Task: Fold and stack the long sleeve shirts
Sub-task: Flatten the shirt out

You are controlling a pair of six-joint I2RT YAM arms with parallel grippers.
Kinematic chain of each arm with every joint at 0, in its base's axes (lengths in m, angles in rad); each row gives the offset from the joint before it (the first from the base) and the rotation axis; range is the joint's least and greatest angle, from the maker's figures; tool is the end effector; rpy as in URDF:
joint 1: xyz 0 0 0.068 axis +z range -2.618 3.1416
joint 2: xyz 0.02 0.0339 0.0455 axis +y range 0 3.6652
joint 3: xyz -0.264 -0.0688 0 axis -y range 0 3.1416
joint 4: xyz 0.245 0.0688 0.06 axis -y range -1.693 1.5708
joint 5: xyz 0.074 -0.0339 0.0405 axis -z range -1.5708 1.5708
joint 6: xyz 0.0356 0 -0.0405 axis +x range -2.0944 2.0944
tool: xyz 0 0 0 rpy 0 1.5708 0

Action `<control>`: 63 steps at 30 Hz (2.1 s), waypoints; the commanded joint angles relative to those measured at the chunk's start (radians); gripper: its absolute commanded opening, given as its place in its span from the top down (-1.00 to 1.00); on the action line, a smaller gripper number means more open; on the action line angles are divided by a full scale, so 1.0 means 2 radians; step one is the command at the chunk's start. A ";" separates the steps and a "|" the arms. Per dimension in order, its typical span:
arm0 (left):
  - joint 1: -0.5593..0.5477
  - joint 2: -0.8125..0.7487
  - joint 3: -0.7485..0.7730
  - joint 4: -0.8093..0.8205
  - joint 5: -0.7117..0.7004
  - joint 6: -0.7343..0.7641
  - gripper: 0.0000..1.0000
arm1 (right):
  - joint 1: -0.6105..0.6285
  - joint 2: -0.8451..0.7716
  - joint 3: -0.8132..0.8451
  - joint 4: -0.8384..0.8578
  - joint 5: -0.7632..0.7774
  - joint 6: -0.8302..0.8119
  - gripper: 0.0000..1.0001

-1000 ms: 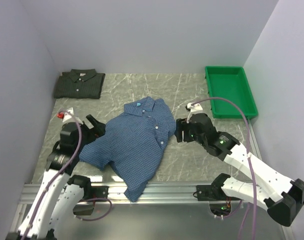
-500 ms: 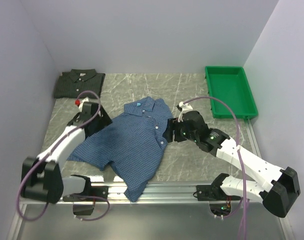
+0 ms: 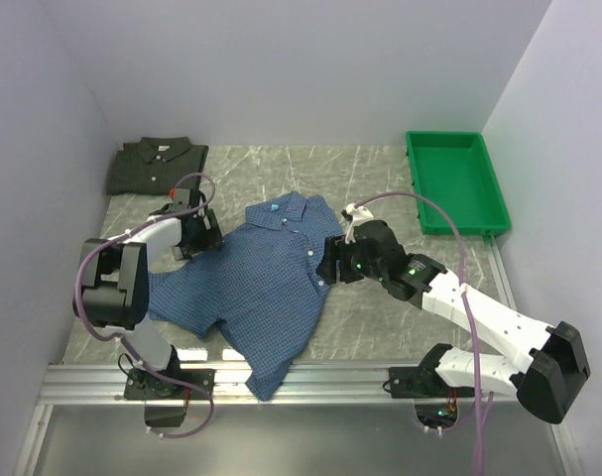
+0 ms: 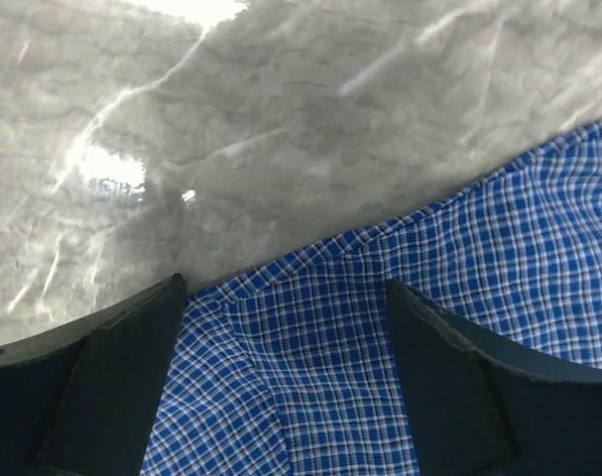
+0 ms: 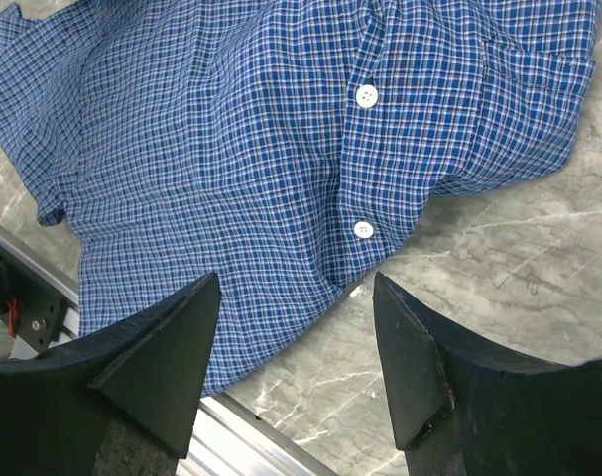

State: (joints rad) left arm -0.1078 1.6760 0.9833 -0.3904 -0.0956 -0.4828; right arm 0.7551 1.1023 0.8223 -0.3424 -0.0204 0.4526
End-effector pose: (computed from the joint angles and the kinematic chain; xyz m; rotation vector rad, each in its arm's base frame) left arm 0.3243 -0.0317 0.1691 -0.5244 2.5948 -0.0705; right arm 0.1756 0.1663 0.2751 -0.3556 2.2538 0.6841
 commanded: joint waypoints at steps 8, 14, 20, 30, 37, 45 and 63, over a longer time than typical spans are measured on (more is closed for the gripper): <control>0.000 0.007 -0.007 -0.012 0.068 0.032 -0.47 | 0.005 0.008 0.001 0.024 0.006 0.000 -0.40; 0.000 0.015 -0.011 -0.009 0.079 0.030 0.39 | 0.005 0.004 -0.011 0.029 0.006 0.005 -0.40; 0.005 -0.021 0.031 -0.045 0.049 0.045 0.99 | 0.006 -0.006 -0.012 0.021 0.009 0.005 -0.40; 0.032 -0.116 0.338 -0.172 -0.134 0.057 0.99 | 0.006 -0.030 0.010 -0.009 0.026 -0.004 -0.39; -0.006 -0.118 0.520 -0.235 -0.115 0.075 0.99 | 0.006 -0.071 0.017 -0.016 0.053 -0.002 -0.39; -0.192 -0.152 0.417 -0.176 -0.026 -0.005 0.87 | 0.006 -0.157 -0.004 -0.001 0.137 0.032 -0.39; -0.433 0.064 0.550 -0.053 -0.083 -0.001 -0.84 | 0.006 -0.258 -0.046 -0.057 0.208 0.025 -0.40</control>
State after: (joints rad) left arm -0.9939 1.9434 2.0876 -0.6121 -0.1692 -0.4923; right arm 0.7616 0.5816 0.7437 -0.4610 0.4038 0.5339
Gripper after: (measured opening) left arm 0.854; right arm 0.700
